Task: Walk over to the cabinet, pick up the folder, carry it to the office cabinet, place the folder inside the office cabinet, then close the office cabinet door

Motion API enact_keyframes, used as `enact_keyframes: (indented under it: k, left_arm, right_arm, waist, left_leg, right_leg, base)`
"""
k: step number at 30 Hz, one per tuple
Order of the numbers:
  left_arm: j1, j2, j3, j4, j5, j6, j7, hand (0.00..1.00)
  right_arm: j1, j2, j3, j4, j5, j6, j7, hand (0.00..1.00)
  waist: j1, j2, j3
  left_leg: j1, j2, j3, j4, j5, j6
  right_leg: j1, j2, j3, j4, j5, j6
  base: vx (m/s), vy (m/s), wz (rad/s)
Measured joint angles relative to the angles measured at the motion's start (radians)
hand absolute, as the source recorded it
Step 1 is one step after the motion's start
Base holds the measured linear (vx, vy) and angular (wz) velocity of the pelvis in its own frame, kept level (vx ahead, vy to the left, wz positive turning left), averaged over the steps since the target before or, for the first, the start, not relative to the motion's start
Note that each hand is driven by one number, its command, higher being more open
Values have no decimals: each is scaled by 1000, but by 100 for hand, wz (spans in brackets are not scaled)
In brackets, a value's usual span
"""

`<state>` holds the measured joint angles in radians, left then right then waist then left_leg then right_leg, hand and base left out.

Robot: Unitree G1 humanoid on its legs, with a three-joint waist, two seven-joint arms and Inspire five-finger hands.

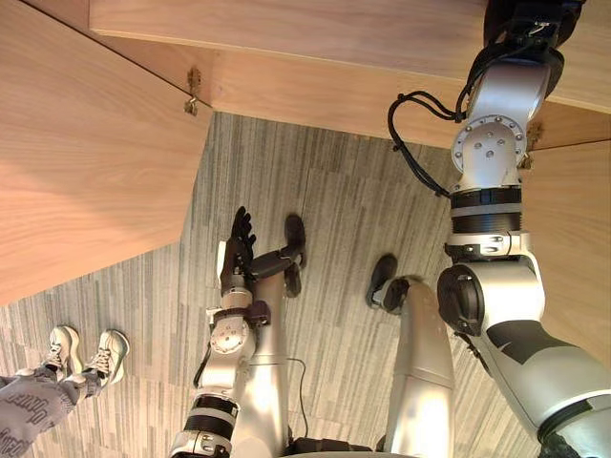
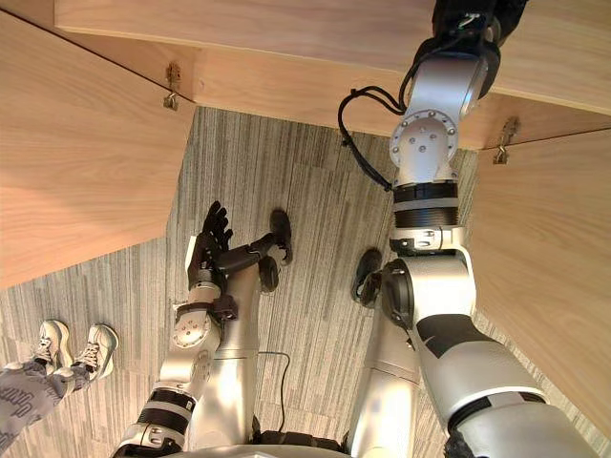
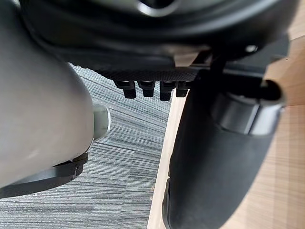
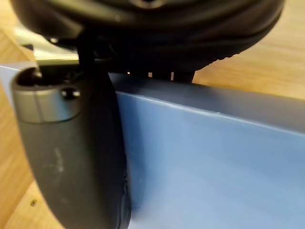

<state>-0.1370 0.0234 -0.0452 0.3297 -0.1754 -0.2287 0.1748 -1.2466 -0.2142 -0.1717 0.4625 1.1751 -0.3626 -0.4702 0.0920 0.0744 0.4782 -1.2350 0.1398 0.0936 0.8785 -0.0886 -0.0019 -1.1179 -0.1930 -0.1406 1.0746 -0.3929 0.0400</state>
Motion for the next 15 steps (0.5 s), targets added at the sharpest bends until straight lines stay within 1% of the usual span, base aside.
enact_keyframes:
  k: [2,6,9,15]
  left_arm:
    - [-3,0,0,4,-1,0,0,100]
    - [-24,8,1,45,-1,2,3,100]
    - [-32,12,5,68,-1,1,13,100]
    - [-33,13,16,76,-1,2,17,100]
  right_arm:
    - [0,-8,16,0,-8,9,7,100]
    - [8,-13,52,0,-84,36,28,100]
    - [9,-13,63,-1,-114,37,59,100]
    - [13,-32,64,-3,-123,37,66,100]
  waist:
    - [0,0,0]
    - [-3,-3,-2]
    - [-8,-4,-5]
    - [-18,-5,-10]
  left_leg:
    - [2,2,0,1,0,0]
    - [22,9,3,-2,0,0]
    - [31,15,4,-5,0,0]
    - [38,20,12,-15,1,2]
  right_leg:
    - [2,1,0,0,0,-1]
    - [24,7,0,-13,5,-4]
    - [34,15,0,-24,12,-6]
    - [37,19,5,-37,22,-4]
  base:
    - [0,0,0]
    - [-8,-8,-3]
    - [-22,-10,-8]
    - [-13,-4,-3]
